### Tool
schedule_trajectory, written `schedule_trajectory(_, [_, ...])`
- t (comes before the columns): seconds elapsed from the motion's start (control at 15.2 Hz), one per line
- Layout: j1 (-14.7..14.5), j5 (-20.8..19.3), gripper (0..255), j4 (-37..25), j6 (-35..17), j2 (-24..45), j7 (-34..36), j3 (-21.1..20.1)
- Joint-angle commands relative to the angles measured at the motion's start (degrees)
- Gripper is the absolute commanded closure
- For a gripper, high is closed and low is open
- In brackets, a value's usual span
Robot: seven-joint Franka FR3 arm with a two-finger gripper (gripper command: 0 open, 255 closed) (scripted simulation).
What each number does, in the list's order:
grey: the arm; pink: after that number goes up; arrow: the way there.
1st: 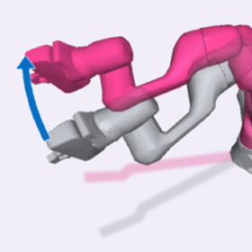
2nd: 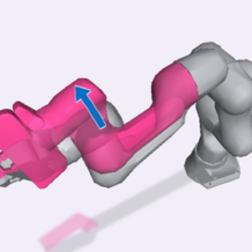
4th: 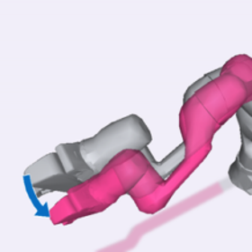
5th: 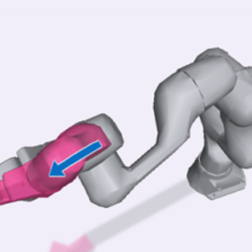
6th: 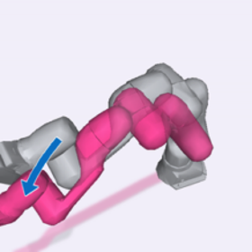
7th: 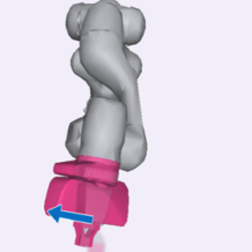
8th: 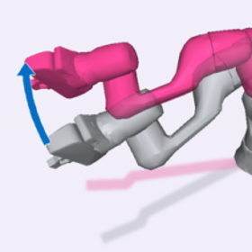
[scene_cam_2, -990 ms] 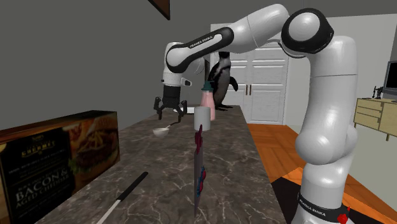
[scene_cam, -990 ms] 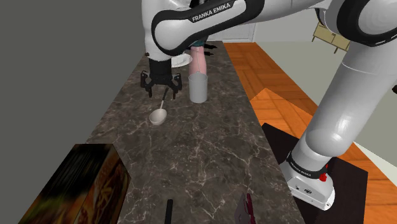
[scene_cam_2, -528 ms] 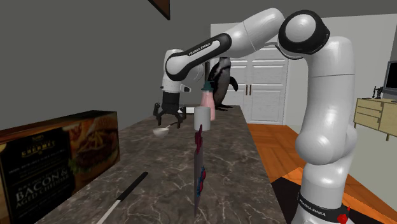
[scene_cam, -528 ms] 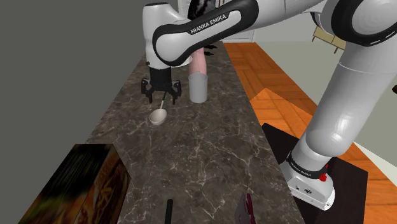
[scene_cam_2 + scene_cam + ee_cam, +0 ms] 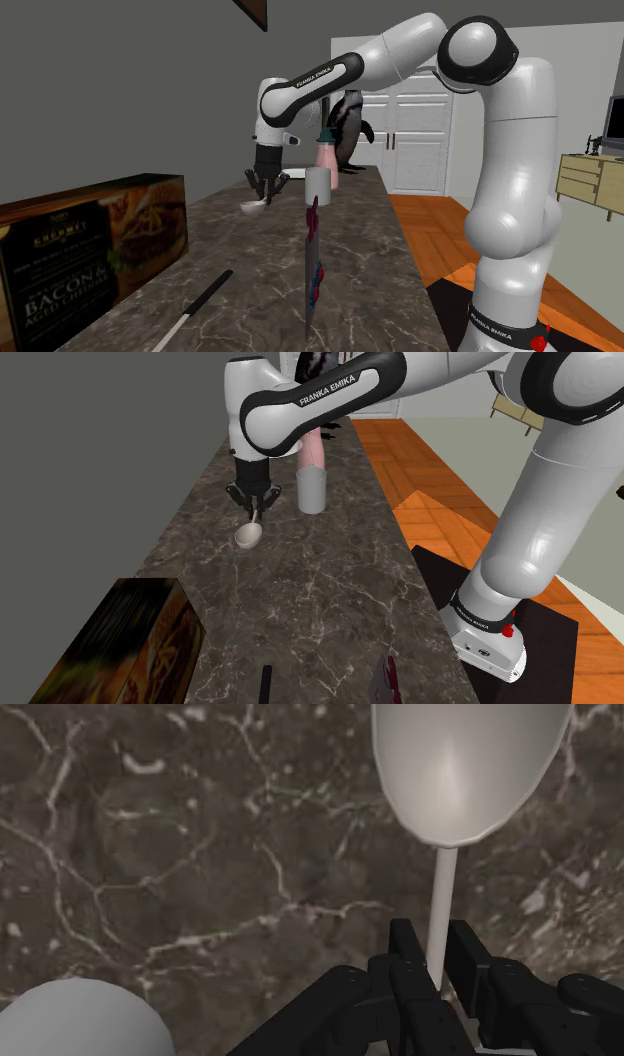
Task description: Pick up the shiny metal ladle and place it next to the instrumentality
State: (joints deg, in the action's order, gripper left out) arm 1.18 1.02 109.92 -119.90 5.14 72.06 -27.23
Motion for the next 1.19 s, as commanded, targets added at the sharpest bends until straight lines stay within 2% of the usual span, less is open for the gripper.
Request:
schedule_trajectory(0.0, [0.0, 0.0, 255, 0.0, 0.0, 0.0, 0.0, 0.0])
schedule_trajectory(0.4, [0.0, 0.0, 255, 0.0, 0.0, 0.0, 0.0, 0.0])
schedule_trajectory(1.12, [0.2, 0.8, 255, -6.7, 8.2, -1.7, -0.2, 0.0])
